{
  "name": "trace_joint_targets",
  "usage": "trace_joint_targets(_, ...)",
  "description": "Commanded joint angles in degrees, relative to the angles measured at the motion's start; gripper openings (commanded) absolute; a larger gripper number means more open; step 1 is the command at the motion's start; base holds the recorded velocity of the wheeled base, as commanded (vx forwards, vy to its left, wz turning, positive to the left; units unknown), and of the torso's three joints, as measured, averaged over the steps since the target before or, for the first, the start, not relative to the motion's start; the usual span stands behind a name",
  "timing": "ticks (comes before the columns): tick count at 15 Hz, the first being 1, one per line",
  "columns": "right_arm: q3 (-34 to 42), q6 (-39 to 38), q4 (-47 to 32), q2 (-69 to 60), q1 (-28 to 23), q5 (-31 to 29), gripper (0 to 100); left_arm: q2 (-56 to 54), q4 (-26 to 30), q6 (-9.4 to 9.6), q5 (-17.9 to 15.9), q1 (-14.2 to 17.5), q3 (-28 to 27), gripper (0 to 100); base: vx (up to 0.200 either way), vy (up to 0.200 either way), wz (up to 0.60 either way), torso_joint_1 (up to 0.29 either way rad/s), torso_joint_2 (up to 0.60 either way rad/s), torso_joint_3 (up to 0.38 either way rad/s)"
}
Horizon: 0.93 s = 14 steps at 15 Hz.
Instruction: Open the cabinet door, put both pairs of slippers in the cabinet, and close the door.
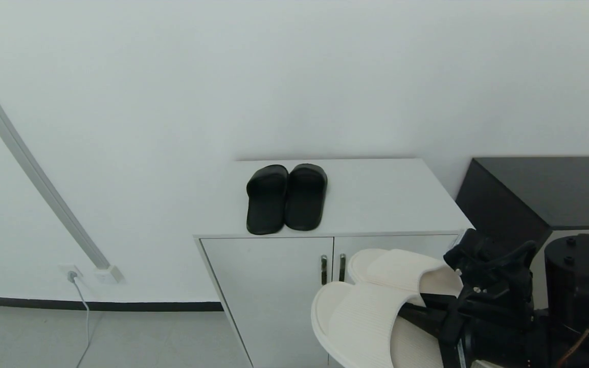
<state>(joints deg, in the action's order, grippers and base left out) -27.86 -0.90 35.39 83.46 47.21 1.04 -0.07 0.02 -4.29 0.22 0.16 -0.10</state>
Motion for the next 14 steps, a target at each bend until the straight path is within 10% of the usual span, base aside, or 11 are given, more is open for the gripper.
trace_joint_targets(1,0.2,0.1,0.0,0.2,0.1,0.0,0,0.1,0.0,-0.02,0.0,0.0,0.0,0,0.0,0.0,0.0,-0.168,0.39,0.217)
trace_joint_targets(2,0.2,0.0,-0.1,0.2,0.1,0.0,0,0.1,0.0,-0.02,0.0,0.0,0.0,0,0.0,0.0,0.0,-0.168,0.4,0.222)
trace_joint_targets(3,0.3,0.1,0.0,0.2,0.1,0.0,0,0.1,0.0,-0.02,0.0,0.0,0.0,100,0.0,0.0,0.0,-0.188,0.42,0.251)
trace_joint_targets(14,1.1,0.1,0.0,0.1,0.1,0.1,0,0.1,0.0,0.25,0.0,0.0,0.0,100,0.0,0.0,0.0,-0.223,0.54,0.314)
